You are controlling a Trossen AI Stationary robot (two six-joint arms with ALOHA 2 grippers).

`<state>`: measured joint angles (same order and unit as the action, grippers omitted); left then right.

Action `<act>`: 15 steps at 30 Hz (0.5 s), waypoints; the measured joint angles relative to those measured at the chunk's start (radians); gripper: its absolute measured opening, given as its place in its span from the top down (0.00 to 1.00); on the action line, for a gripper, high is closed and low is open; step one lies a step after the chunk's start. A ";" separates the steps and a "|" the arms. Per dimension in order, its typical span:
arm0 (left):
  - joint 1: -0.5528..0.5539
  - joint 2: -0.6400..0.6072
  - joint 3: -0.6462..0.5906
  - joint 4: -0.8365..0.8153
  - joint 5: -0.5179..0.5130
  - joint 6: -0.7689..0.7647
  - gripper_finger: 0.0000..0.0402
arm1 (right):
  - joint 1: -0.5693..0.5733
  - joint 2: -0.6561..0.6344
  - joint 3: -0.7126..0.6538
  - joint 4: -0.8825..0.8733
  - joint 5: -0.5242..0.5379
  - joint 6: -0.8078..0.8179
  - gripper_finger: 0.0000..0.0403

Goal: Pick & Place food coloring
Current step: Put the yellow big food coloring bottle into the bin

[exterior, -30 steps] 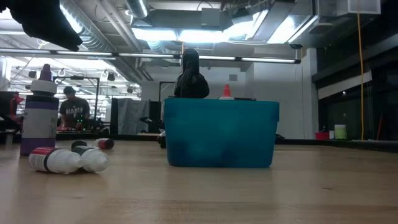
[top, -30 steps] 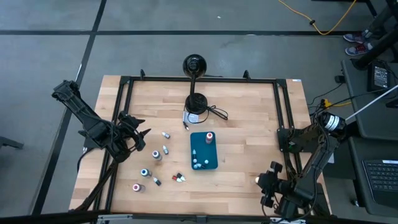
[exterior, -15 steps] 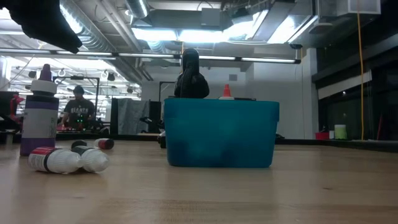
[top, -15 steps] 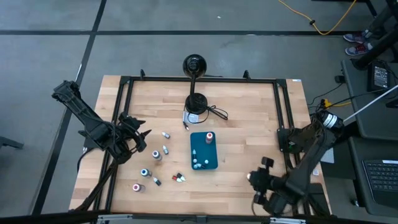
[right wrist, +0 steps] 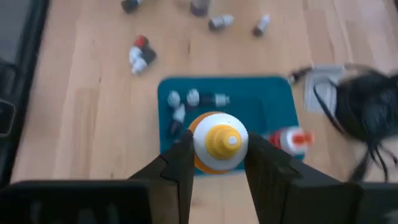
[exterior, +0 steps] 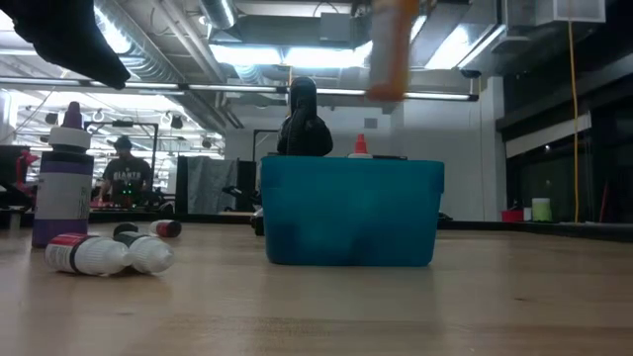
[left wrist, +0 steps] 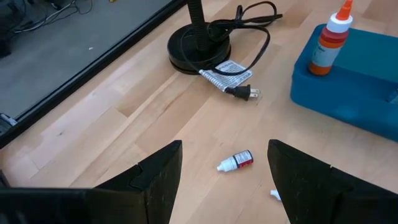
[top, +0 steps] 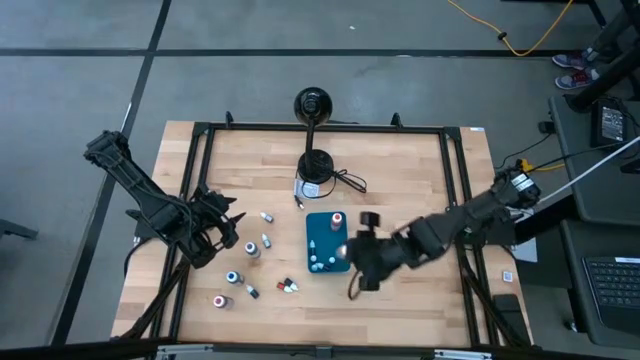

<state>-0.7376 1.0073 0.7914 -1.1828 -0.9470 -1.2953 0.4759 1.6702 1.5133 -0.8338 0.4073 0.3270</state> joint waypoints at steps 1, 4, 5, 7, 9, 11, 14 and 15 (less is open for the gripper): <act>0.000 0.000 0.000 0.000 0.000 0.000 0.43 | -0.023 0.003 0.001 0.025 -0.023 -0.034 0.71; 0.000 0.000 0.000 0.000 0.000 0.003 0.43 | -0.082 0.018 0.001 0.038 -0.050 -0.109 0.71; 0.000 0.000 0.000 0.001 0.000 0.008 0.43 | -0.099 0.024 0.001 0.040 -0.060 -0.129 0.71; 0.000 0.000 0.000 0.004 0.000 0.014 0.43 | -0.127 0.044 0.001 0.036 -0.077 -0.166 0.71; 0.000 0.000 0.000 0.006 -0.001 0.018 0.43 | -0.148 0.068 0.001 0.049 -0.101 -0.205 0.71; 0.000 0.000 0.000 0.006 -0.005 0.018 0.43 | -0.172 0.095 0.001 0.068 -0.133 -0.232 0.71; 0.000 0.000 0.000 0.006 -0.005 0.018 0.43 | -0.204 0.140 0.000 0.073 -0.178 -0.257 0.71; 0.000 0.000 0.000 0.006 -0.004 0.018 0.43 | -0.212 0.155 0.000 0.073 -0.181 -0.261 0.71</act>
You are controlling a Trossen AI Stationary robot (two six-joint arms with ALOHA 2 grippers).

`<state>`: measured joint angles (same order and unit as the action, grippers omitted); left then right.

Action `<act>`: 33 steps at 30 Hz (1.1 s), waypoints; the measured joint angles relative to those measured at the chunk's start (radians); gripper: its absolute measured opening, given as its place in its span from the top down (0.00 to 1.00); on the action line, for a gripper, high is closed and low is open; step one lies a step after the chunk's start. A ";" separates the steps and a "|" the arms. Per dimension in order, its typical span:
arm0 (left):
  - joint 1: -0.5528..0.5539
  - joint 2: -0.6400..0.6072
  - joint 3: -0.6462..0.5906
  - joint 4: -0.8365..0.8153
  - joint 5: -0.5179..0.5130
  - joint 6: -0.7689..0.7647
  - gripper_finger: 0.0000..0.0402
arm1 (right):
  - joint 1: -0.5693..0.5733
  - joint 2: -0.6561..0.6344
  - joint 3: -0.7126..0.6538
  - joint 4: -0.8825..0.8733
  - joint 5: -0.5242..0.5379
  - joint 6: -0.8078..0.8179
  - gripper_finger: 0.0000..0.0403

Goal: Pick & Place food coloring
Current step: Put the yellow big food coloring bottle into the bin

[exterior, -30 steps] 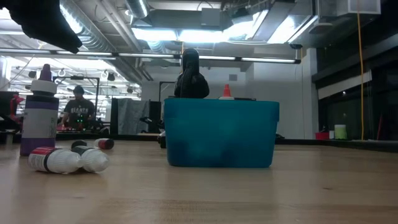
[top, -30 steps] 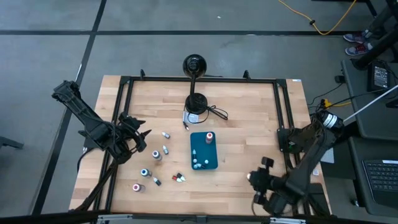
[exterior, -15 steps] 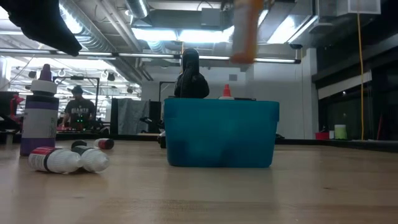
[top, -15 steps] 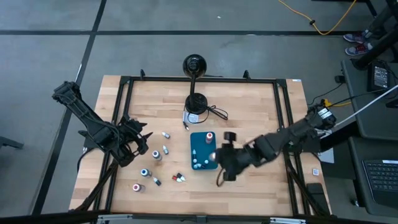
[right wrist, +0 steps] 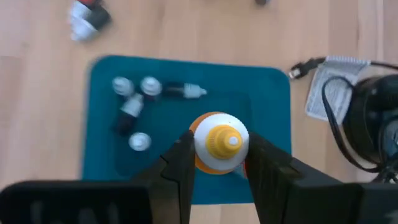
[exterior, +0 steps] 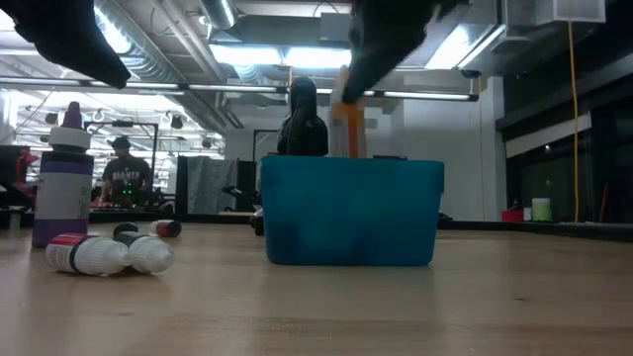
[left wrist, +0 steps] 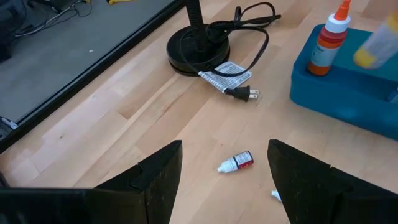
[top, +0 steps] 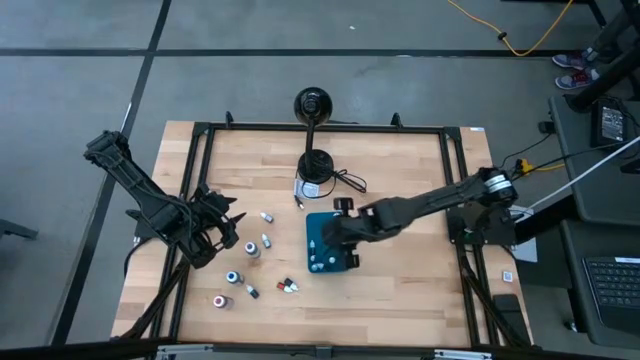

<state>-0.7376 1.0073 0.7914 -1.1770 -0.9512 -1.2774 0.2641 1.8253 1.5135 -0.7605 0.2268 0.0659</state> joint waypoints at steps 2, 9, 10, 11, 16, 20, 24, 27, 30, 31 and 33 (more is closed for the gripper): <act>0.000 0.000 0.000 0.000 0.001 0.000 0.43 | -0.011 0.026 0.000 -0.003 0.000 -0.016 0.71; 0.000 0.000 0.000 0.000 0.003 0.000 0.43 | -0.024 0.052 -0.056 0.058 -0.004 -0.021 0.71; 0.000 0.000 0.000 0.000 0.003 0.000 0.43 | -0.025 0.049 -0.079 0.074 -0.007 -0.017 0.71; 0.000 0.000 0.000 0.000 0.003 0.000 0.43 | -0.025 0.046 -0.100 0.087 -0.011 -0.013 0.71; 0.000 0.000 0.000 0.000 0.001 0.008 0.43 | -0.025 0.021 -0.169 0.141 -0.009 0.025 0.71; 0.000 0.000 0.000 0.000 0.000 0.008 0.43 | -0.026 -0.005 -0.204 0.181 -0.006 0.030 0.71; 0.000 0.000 0.000 0.000 0.000 0.008 0.43 | -0.031 -0.023 -0.238 0.200 0.007 0.037 0.71; 0.000 0.000 0.000 0.000 -0.003 0.008 0.43 | -0.031 -0.024 -0.257 0.242 -0.002 0.039 0.69; 0.000 0.000 0.000 0.000 -0.008 0.007 0.43 | -0.033 -0.025 -0.260 0.246 0.006 0.047 0.63; 0.000 0.000 0.000 0.000 -0.008 0.007 0.43 | -0.033 -0.025 -0.261 0.244 0.010 0.055 0.61; 0.000 0.000 0.000 0.000 -0.010 -0.001 0.43 | -0.033 -0.027 -0.258 0.233 0.011 0.061 0.55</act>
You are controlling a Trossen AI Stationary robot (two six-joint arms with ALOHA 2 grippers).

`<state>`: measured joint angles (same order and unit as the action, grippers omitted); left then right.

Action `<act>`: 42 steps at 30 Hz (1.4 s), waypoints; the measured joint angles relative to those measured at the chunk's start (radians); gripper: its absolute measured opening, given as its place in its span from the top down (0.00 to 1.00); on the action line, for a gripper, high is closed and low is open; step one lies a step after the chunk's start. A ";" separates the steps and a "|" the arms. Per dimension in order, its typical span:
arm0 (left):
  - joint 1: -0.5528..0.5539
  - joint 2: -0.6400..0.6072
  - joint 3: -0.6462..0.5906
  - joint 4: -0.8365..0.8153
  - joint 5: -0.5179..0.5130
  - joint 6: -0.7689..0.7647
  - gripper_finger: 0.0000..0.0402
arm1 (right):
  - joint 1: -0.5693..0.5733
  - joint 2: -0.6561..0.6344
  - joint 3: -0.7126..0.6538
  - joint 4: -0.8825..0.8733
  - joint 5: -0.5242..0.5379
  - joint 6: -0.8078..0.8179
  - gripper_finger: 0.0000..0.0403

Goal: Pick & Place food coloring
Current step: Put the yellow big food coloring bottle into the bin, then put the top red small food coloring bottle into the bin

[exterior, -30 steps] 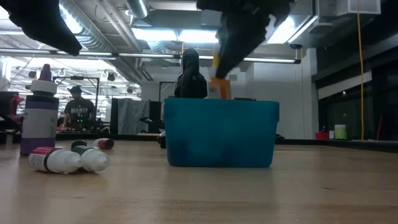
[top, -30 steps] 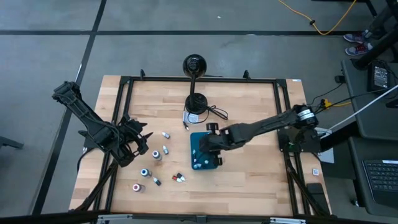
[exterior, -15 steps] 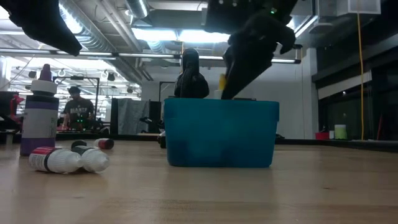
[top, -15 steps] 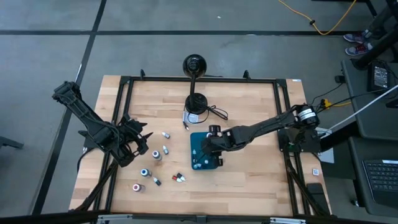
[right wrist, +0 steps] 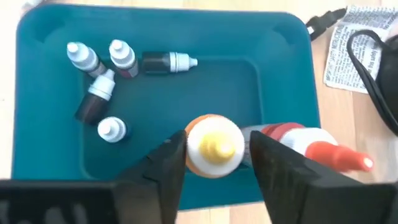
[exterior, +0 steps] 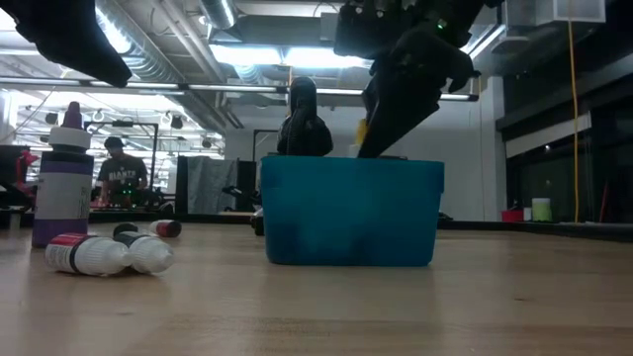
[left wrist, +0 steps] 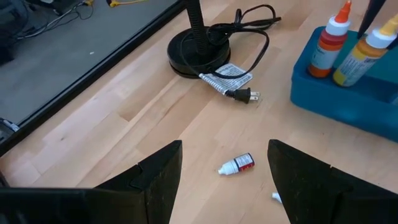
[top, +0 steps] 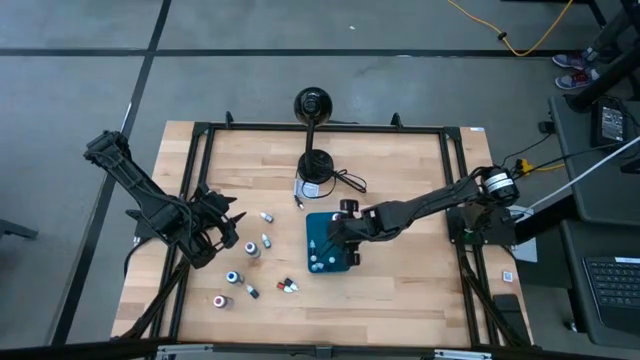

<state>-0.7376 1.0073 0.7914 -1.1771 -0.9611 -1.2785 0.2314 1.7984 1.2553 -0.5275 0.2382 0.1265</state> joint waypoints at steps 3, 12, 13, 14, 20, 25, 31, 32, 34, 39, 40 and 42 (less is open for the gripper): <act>0.000 0.000 0.000 0.000 -0.014 -0.025 0.42 | -0.001 -0.002 0.013 -0.029 0.003 0.000 0.49; 0.000 0.000 0.000 0.000 -0.014 -0.010 0.33 | 0.000 -0.063 0.019 -0.061 0.023 0.026 0.44; 0.001 0.000 0.000 0.000 -0.012 -0.012 0.31 | 0.000 -0.070 0.019 -0.060 0.023 0.025 0.44; 0.001 0.000 0.000 0.000 -0.011 -0.020 0.29 | 0.000 -0.078 0.019 -0.056 0.023 0.024 0.44; 0.001 0.000 0.000 0.000 -0.009 -0.121 0.26 | 0.000 -0.127 0.019 -0.057 0.023 0.015 0.45; 0.007 0.000 0.000 0.000 0.038 -0.241 0.27 | 0.000 -0.165 0.019 -0.037 0.022 -0.001 0.45; 0.047 0.000 0.000 0.031 0.190 -0.278 0.27 | 0.003 -0.179 0.020 -0.042 -0.026 -0.023 0.45; 0.052 0.000 0.000 0.059 0.208 -0.258 0.27 | 0.003 -0.179 0.020 -0.045 -0.041 -0.025 0.45; 0.065 0.003 0.016 0.087 0.226 -0.225 0.27 | 0.003 -0.179 0.020 -0.043 -0.074 -0.026 0.45; 0.158 0.027 0.107 0.024 0.229 -0.238 0.27 | 0.011 -0.197 0.020 -0.037 -0.085 -0.035 0.45; 0.188 0.027 0.122 0.018 0.240 -0.243 0.27 | 0.015 -0.202 0.020 -0.037 -0.085 -0.039 0.45; 0.258 0.026 0.146 0.007 0.279 -0.249 0.27 | 0.023 -0.205 0.020 -0.039 -0.090 -0.042 0.45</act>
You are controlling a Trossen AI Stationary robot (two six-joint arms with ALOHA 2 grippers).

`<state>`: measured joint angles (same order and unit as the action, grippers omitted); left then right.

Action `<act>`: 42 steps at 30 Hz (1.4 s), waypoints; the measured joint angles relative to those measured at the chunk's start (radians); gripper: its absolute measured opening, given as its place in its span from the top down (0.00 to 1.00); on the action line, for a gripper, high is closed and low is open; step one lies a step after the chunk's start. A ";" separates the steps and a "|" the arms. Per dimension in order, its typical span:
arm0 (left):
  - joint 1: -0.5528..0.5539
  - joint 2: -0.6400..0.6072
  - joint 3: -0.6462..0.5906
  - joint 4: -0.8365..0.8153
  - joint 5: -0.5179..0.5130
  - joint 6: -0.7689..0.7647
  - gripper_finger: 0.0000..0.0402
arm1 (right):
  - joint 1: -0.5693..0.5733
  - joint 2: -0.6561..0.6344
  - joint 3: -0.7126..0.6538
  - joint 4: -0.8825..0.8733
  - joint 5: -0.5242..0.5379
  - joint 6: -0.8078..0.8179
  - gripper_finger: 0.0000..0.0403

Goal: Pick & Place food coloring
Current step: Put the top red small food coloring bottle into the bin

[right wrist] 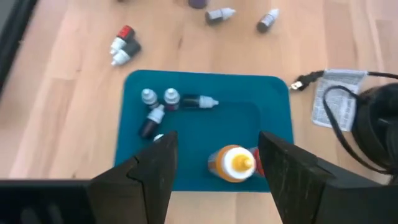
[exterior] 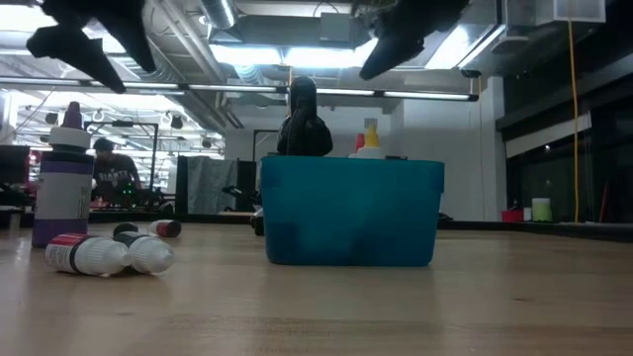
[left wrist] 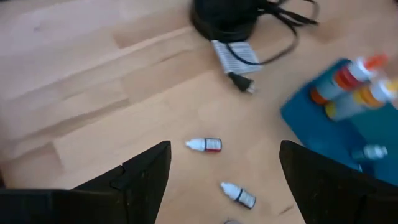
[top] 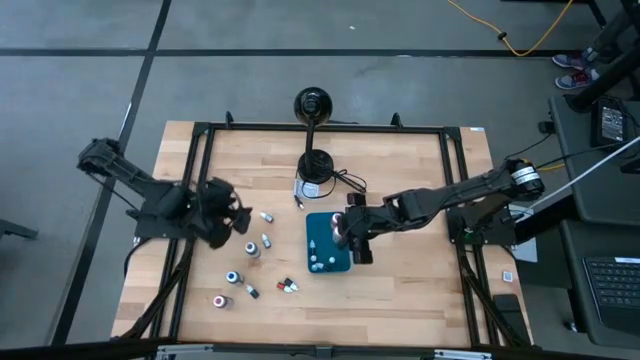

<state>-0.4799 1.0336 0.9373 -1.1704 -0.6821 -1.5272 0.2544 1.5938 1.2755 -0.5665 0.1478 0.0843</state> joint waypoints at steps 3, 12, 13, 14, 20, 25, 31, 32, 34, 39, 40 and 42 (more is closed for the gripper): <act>0.114 0.001 0.022 -0.001 0.087 -0.005 0.27 | 0.017 -0.006 0.000 0.001 -0.012 0.003 0.45; 0.428 0.000 0.052 0.007 0.321 -0.010 0.27 | 0.084 -0.006 0.000 0.000 -0.013 0.015 0.45; 0.453 0.001 0.052 0.018 0.343 -0.017 0.27 | 0.092 -0.006 0.000 0.000 -0.012 0.017 0.45; 0.476 0.001 0.052 0.033 0.369 -0.035 0.27 | 0.098 -0.006 0.000 -0.001 -0.012 0.018 0.45; 0.559 0.001 0.052 0.104 0.447 -0.185 0.27 | 0.133 -0.006 0.000 -0.040 0.060 0.038 0.45; 0.563 0.037 0.050 0.097 0.467 -0.201 0.27 | 0.157 -0.006 0.000 -0.159 0.291 0.076 0.45; 0.564 0.087 0.047 0.098 0.746 -0.171 0.27 | 0.156 -0.006 0.000 -0.160 0.341 0.042 0.45; 0.573 0.093 0.047 0.098 0.793 -0.191 0.27 | 0.157 -0.006 0.000 -0.151 0.341 0.039 0.45; 0.606 0.099 0.047 0.098 0.873 -0.218 0.27 | 0.157 -0.006 0.000 -0.144 0.341 0.040 0.45; 0.684 0.104 0.047 0.098 1.054 -0.240 0.27 | 0.158 -0.006 0.000 -0.145 0.336 0.090 0.45; 0.698 0.104 0.047 0.099 1.095 -0.264 0.27 | 0.159 -0.006 0.000 -0.145 0.336 0.106 0.45; 0.720 0.105 0.047 0.108 1.182 -0.315 0.27 | 0.162 -0.006 0.000 -0.143 0.354 0.162 0.45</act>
<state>0.2405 1.1381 0.9840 -1.0627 0.4998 -1.8420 0.4169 1.5879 1.2751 -0.7094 0.5021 0.2464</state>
